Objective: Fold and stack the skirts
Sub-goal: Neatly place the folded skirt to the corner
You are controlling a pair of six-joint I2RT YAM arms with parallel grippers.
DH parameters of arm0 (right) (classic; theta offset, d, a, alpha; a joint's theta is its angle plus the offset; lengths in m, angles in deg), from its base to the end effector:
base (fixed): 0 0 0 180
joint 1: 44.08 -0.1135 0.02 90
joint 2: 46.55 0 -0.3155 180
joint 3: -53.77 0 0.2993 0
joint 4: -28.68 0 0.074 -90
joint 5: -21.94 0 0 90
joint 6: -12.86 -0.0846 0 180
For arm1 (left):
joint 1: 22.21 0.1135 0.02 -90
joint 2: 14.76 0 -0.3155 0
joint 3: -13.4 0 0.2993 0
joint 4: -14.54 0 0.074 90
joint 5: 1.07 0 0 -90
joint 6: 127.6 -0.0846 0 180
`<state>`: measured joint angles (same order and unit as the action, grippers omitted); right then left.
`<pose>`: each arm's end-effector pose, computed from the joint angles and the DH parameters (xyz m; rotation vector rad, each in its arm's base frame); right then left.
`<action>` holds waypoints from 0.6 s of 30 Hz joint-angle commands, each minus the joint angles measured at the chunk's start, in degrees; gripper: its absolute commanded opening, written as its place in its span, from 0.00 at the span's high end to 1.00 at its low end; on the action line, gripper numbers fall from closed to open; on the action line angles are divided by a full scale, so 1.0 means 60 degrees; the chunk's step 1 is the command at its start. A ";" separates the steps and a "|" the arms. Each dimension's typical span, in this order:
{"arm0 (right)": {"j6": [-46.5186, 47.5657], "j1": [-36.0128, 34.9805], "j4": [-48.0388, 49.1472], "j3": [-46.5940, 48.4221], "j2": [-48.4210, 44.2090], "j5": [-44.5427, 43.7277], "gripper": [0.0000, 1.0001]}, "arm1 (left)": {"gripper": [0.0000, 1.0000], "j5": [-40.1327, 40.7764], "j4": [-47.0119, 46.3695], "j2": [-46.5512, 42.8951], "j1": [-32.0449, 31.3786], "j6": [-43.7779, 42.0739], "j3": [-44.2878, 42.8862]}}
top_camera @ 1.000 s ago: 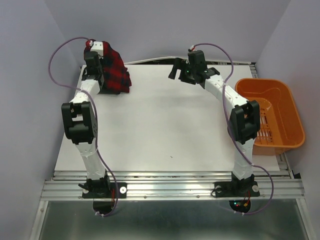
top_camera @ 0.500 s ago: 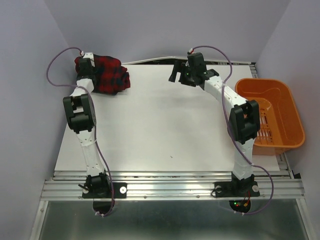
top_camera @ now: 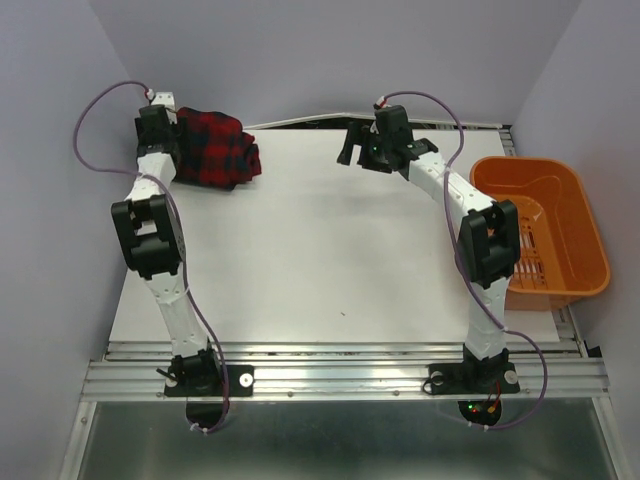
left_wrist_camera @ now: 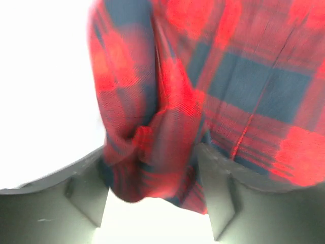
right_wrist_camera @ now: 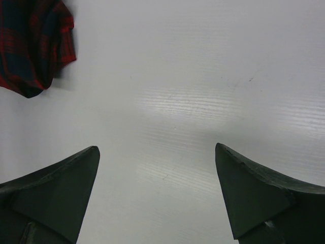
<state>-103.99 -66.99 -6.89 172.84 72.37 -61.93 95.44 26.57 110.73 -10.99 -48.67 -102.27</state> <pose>0.5498 0.2422 0.2988 0.0152 2.2506 0.5976 0.6306 0.1349 0.2605 -0.0782 1.9659 0.3667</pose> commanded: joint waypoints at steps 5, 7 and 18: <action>0.0432 0.0026 0.0208 -0.0236 -0.0702 0.0033 0.00 | 0.07 -0.0087 -0.0488 -0.2588 0.0341 -0.0630 -0.0490; 0.0432 0.0026 0.0251 -0.0280 -0.0673 0.0135 0.00 | 0.12 -0.0600 -0.0605 -0.2765 0.0371 -0.0762 -0.0329; 0.0930 0.0026 0.0310 -0.0368 -0.0322 0.1028 0.00 | 0.47 -0.2329 -0.0093 -0.1567 0.0488 0.0203 -0.0122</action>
<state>-100.58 -66.99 -6.85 171.24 71.91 -58.48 85.03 24.38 97.18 -8.58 -50.29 -102.86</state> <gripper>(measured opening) 0.999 0.547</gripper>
